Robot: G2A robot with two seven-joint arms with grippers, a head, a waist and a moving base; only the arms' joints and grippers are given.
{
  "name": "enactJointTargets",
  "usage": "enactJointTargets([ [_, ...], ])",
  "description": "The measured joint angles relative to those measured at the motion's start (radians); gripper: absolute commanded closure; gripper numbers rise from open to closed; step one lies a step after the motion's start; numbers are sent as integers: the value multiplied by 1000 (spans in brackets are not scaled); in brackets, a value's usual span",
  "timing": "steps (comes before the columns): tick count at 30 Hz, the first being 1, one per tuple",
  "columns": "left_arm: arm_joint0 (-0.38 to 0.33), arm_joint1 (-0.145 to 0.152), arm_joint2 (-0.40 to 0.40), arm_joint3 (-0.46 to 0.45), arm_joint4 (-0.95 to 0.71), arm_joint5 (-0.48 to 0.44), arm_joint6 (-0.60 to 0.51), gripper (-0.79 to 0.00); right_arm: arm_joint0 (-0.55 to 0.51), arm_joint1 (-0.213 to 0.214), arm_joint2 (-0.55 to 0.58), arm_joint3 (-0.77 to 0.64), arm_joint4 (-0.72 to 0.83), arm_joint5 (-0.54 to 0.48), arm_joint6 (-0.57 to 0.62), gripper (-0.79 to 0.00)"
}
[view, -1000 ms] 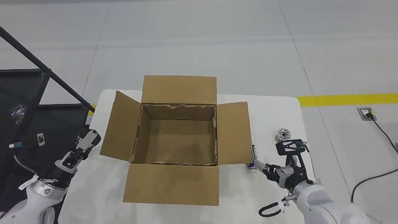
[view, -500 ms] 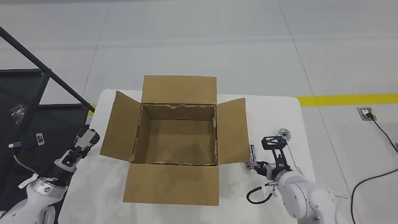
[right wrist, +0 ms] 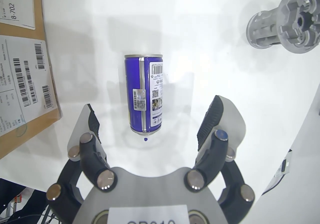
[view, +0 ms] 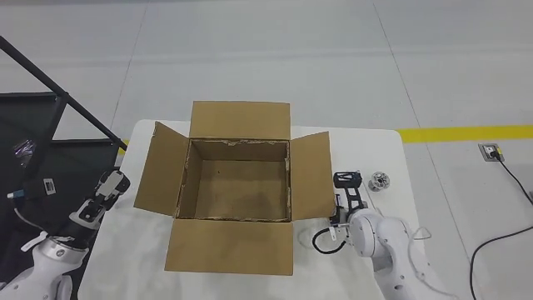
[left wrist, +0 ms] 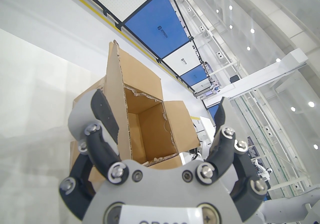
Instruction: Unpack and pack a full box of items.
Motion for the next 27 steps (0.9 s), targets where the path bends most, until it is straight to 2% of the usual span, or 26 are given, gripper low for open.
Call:
enactJointTargets([
  [2, -4, 1, 0, 2, 0, 1, -2, -785, 16, -4, -11, 23, 3, 3, 7, -742],
  [4, -7, 1, -1, 4, -1, 2, -5, -785, 30, -8, -21, 45, 1, 5, 13, -671],
  [6, -9, 2, -1, 5, -2, 3, -6, -785, 43, -11, -31, 62, -3, 8, 20, -573],
  [7, -9, 2, -1, 6, -2, 3, -7, -785, 51, -13, -38, 73, -6, 9, 25, -474],
  [8, -10, 2, -1, 6, -2, 3, -7, -785, 57, -15, -43, 80, -6, 7, 30, -440],
  [12, -12, 3, -3, 9, -2, 3, -6, -785, 83, -20, -53, 116, -6, 2, 45, -382],
  [19, -12, 4, -9, 13, -9, -1, -3, -785, 118, -30, -63, 168, 7, -2, 72, -379],
  [21, -11, 4, -10, 13, -10, -1, -2, -785, 126, -32, -64, 180, 9, -1, 77, -342],
  [23, -10, 4, -10, 13, -11, -1, -1, -785, 134, -34, -66, 192, 10, -4, 82, -203],
  [25, -9, 4, -11, 12, -12, -2, 0, -785, 139, -36, -66, 200, 12, -2, 83, 0],
  [27, -7, 4, -11, 12, -13, -3, 2, -785, 139, -37, -58, 198, 15, 8, 76, 0],
])
